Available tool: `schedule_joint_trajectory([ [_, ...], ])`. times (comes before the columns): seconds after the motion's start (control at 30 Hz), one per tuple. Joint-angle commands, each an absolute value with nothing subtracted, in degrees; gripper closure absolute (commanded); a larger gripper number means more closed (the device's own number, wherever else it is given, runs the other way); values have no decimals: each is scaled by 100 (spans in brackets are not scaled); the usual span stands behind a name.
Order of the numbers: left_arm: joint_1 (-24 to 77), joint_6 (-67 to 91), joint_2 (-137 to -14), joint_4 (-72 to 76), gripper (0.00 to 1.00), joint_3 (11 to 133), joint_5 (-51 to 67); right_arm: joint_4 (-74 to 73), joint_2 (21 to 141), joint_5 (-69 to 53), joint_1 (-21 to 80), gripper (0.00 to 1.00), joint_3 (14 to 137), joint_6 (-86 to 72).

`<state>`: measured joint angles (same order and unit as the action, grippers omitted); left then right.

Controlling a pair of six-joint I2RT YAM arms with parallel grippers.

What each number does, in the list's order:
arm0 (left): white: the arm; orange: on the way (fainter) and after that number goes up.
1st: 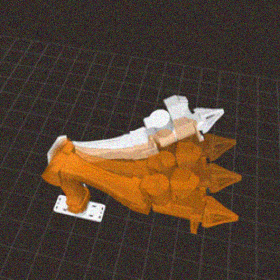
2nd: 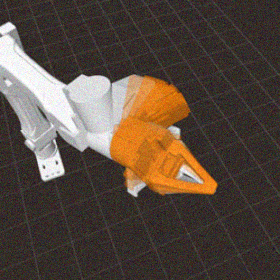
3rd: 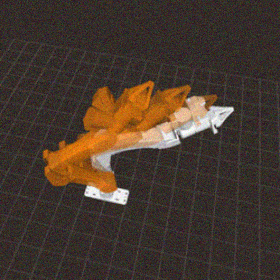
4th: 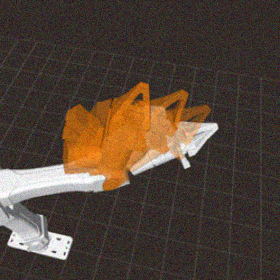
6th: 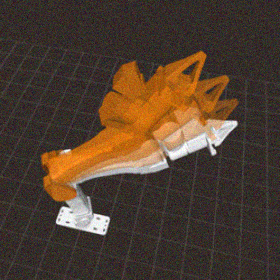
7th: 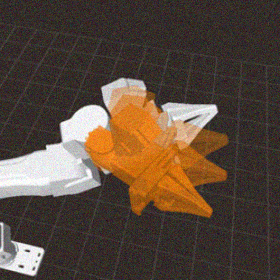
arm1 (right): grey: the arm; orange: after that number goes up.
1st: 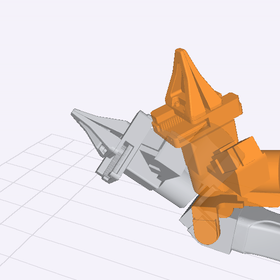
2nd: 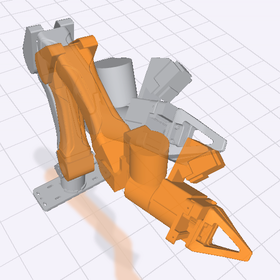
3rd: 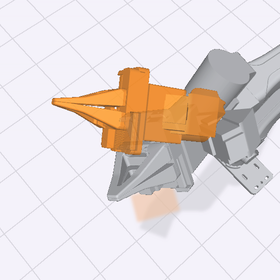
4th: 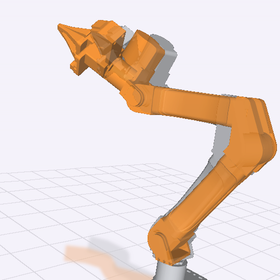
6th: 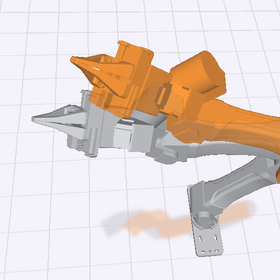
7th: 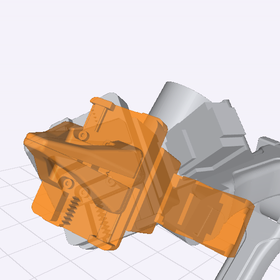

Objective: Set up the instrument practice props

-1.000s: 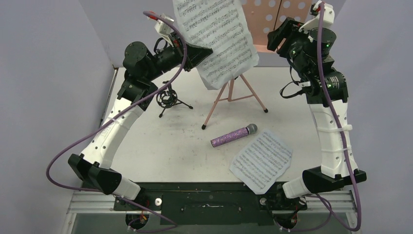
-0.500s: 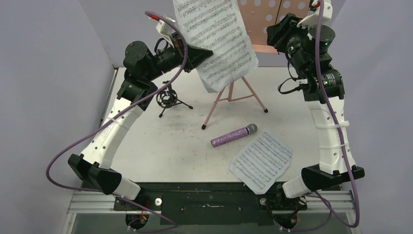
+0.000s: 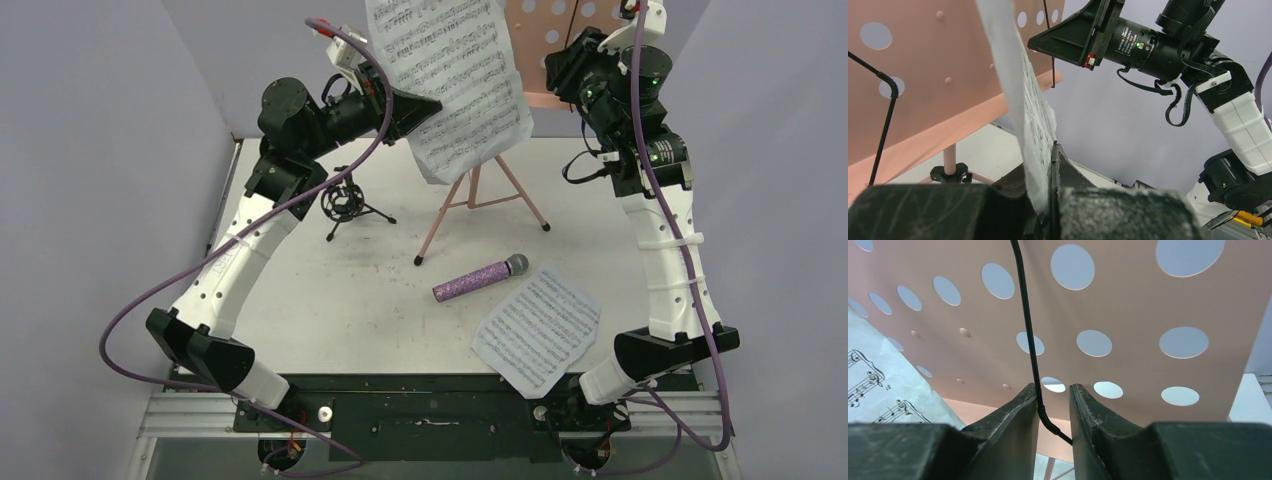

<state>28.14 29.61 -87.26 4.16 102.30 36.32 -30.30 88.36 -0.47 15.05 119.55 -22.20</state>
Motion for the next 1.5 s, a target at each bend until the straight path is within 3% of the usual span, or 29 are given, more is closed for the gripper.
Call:
schedule_joint_trajectory([
  [0.0, 2823, 2811, -8777, 645, 100, 10576, 3798, -2720, 8803, -77, 1518, 74, 12059, -2261],
  [0.27, 2826, 2768, -8867, 790, 100, 10656, 3779, -2729, 8776, -131, 1517, 94, 12033, -2258],
  [0.6, 2821, 2762, -9131, 938, 100, 10984, 3907, -2622, 8576, -204, 1521, 95, 11801, -2105],
  [0.67, 2821, 2774, -9189, 947, 100, 11065, 3932, -2634, 8557, -196, 1516, 92, 11797, -2068],
  [1.0, 2821, 2794, -9214, 999, 100, 11033, 3946, -2558, 8473, -26, 1513, 57, 11730, -2061],
  [1.33, 2821, 2777, -9164, 1028, 100, 10915, 3937, -2477, 8495, 275, 1513, 59, 11870, -2154],
  [1.47, 2821, 2786, -9158, 1045, 100, 10901, 3937, -2439, 8593, 354, 1506, 67, 11988, -2286],
])
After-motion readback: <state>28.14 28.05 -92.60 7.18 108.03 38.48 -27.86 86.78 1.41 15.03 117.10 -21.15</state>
